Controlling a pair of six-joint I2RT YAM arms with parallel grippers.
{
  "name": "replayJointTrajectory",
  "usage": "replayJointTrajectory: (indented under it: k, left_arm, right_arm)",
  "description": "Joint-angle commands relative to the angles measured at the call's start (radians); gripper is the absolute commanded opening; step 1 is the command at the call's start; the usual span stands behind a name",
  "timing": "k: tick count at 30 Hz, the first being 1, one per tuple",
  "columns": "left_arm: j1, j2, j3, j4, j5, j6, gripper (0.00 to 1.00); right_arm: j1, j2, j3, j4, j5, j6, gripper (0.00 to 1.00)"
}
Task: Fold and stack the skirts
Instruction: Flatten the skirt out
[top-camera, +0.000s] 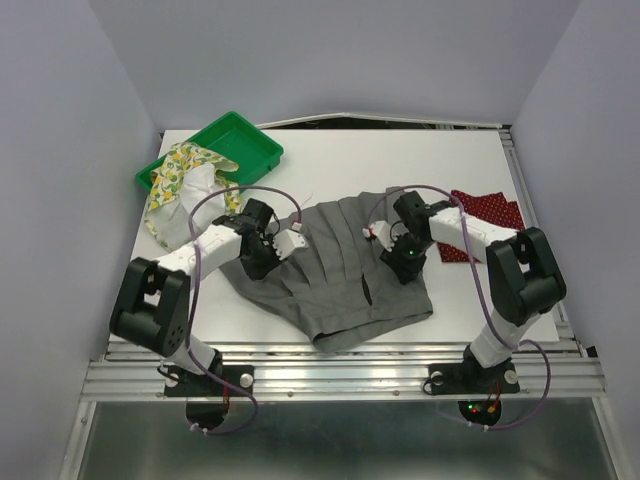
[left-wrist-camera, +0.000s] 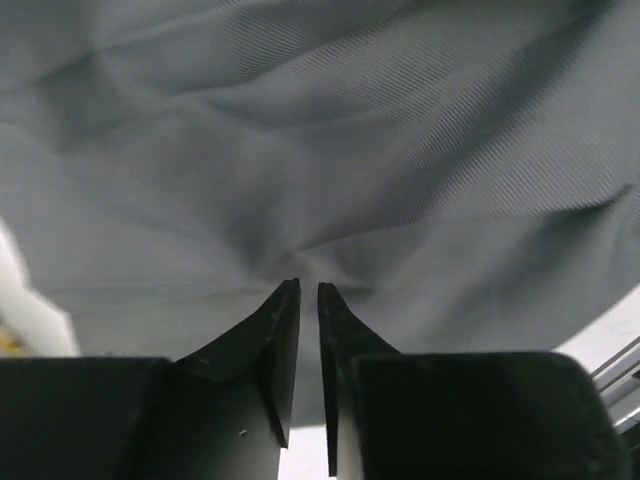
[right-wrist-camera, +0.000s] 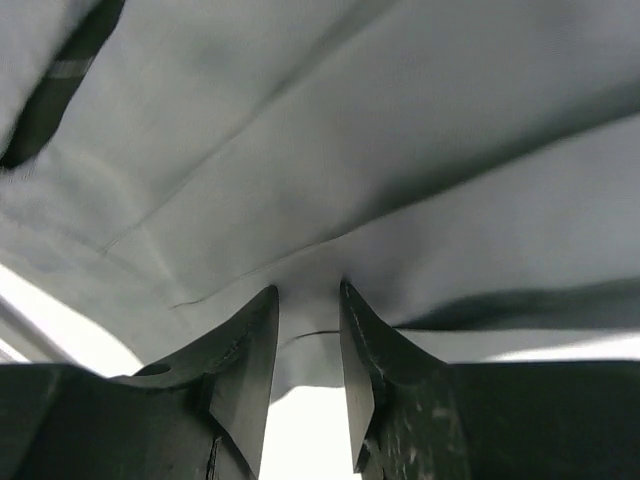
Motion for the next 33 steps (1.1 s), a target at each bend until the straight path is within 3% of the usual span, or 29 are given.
replayJointTrajectory:
  k: [1, 5, 9, 13, 15, 16, 19, 21, 24, 25, 29, 33]
  left_arm:
    - [0.006, 0.092, 0.073, 0.0, -0.006, -0.124, 0.2]
    - [0.008, 0.32, 0.208, 0.018, 0.005, -0.173, 0.14]
    - [0.012, 0.558, 0.441, 0.011, -0.01, -0.229, 0.1]
    - [0.015, 0.799, 0.873, -0.07, -0.004, -0.255, 0.09]
    - [0.015, 0.931, 1.056, -0.124, 0.037, -0.261, 0.12]
    - [0.014, 0.961, 1.221, -0.17, 0.043, -0.267, 0.19]
    - [0.014, 0.995, 1.408, -0.212, 0.075, -0.278, 0.32]
    - [0.017, 0.896, 1.38, -0.166, 0.069, -0.282, 0.37]
    - [0.032, 0.656, 1.143, -0.06, 0.065, -0.302, 0.49]
    - [0.035, 0.594, 0.997, -0.036, 0.054, -0.307, 0.57]
    - [0.055, 0.306, 0.703, 0.023, 0.048, -0.33, 0.59]
    - [0.071, 0.204, 0.534, 0.031, 0.054, -0.386, 0.59]
  right_arm:
    - [0.083, -0.061, -0.104, 0.019, 0.032, -0.024, 0.36]
    - [0.209, -0.101, -0.203, 0.046, -0.002, 0.023, 0.35]
    - [0.321, -0.098, -0.228, 0.072, -0.059, 0.095, 0.35]
    - [0.435, -0.076, -0.195, 0.115, -0.106, 0.181, 0.38]
    - [0.51, -0.067, -0.147, 0.163, -0.117, 0.239, 0.44]
    - [0.527, -0.065, -0.124, 0.175, -0.124, 0.255, 0.47]
    - [0.536, -0.062, -0.003, 0.183, -0.171, 0.319, 0.5]
    - [0.536, -0.102, 0.051, 0.178, -0.134, 0.328, 0.5]
    - [0.48, -0.167, 0.054, 0.178, -0.074, 0.339, 0.52]
    - [0.457, -0.185, 0.05, 0.177, -0.069, 0.345, 0.53]
    - [0.302, -0.245, 0.022, 0.177, -0.043, 0.348, 0.54]
    - [0.176, -0.208, 0.026, 0.181, 0.024, 0.292, 0.54]
